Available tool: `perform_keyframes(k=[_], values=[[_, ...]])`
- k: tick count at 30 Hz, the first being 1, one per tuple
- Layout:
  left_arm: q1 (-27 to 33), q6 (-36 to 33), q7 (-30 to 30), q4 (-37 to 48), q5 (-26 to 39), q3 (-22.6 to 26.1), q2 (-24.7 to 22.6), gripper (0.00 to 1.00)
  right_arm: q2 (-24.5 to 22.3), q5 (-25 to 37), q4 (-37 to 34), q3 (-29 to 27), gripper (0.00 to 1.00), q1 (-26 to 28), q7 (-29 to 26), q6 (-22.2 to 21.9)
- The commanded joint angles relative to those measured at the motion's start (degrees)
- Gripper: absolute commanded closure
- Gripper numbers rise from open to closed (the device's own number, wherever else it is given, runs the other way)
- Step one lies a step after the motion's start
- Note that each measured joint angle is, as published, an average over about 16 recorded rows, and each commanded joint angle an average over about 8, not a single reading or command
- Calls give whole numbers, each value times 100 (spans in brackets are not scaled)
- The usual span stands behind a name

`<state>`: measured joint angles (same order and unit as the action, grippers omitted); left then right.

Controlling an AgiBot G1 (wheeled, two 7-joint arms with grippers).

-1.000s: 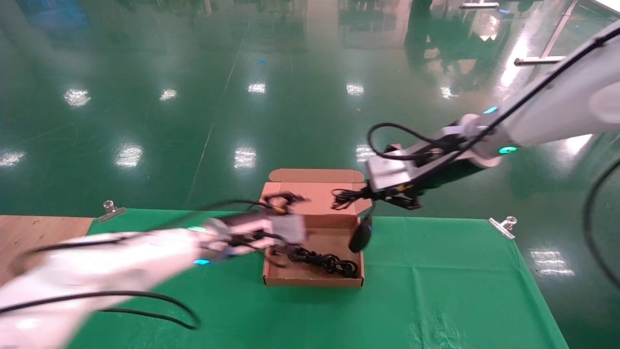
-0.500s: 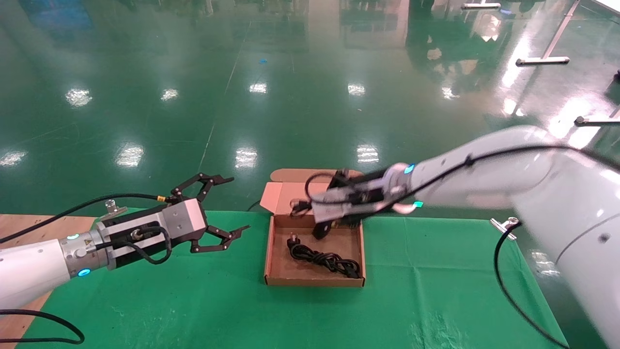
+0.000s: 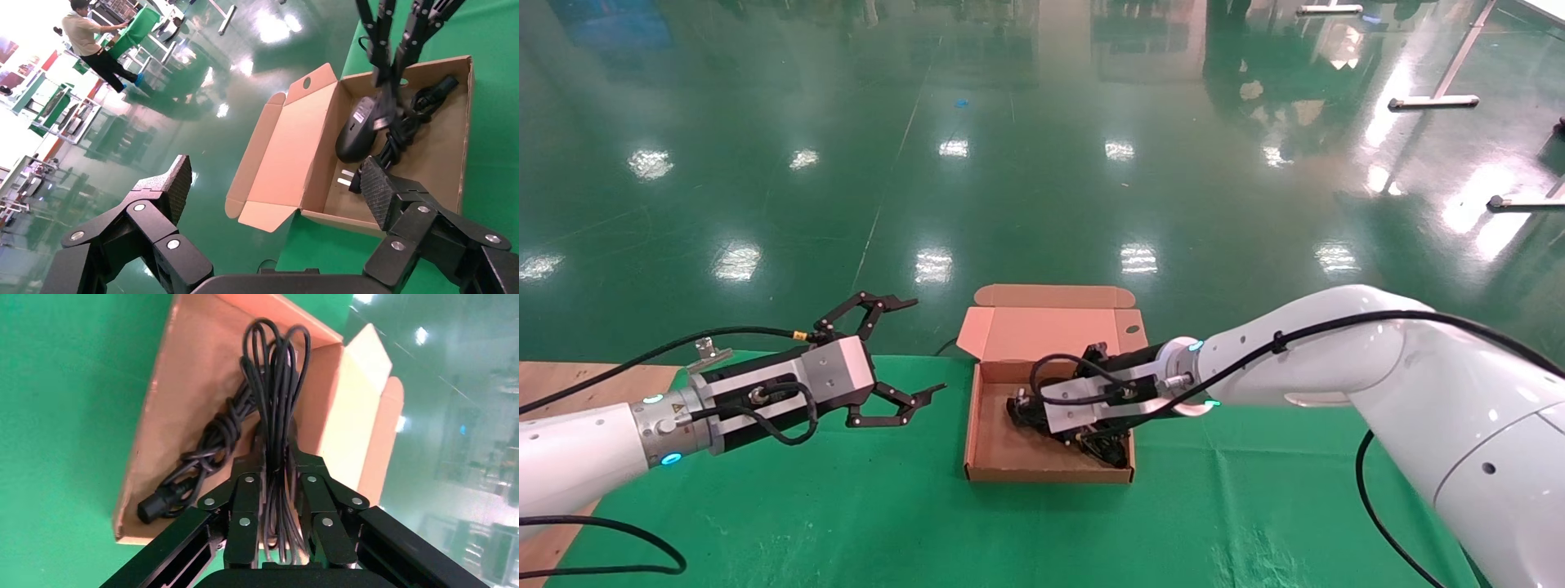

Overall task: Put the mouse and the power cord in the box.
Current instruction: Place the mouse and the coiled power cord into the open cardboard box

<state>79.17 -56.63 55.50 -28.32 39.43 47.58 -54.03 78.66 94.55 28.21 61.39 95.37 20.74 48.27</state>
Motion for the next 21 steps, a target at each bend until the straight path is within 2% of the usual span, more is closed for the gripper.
perform_keyframes(k=[1, 9, 21], values=[[4, 7, 2, 4, 8, 8, -10, 0, 9, 8, -21, -14, 0, 15, 9, 9], [-63, -88, -253, -171, 29, -106, 56, 0, -134, -139, 100, -189, 0, -43, -57, 151], [-402, -652, -1528, -1042, 72, -716, 425, 0, -949, -1143, 959, -1045, 0, -695, -666, 855]])
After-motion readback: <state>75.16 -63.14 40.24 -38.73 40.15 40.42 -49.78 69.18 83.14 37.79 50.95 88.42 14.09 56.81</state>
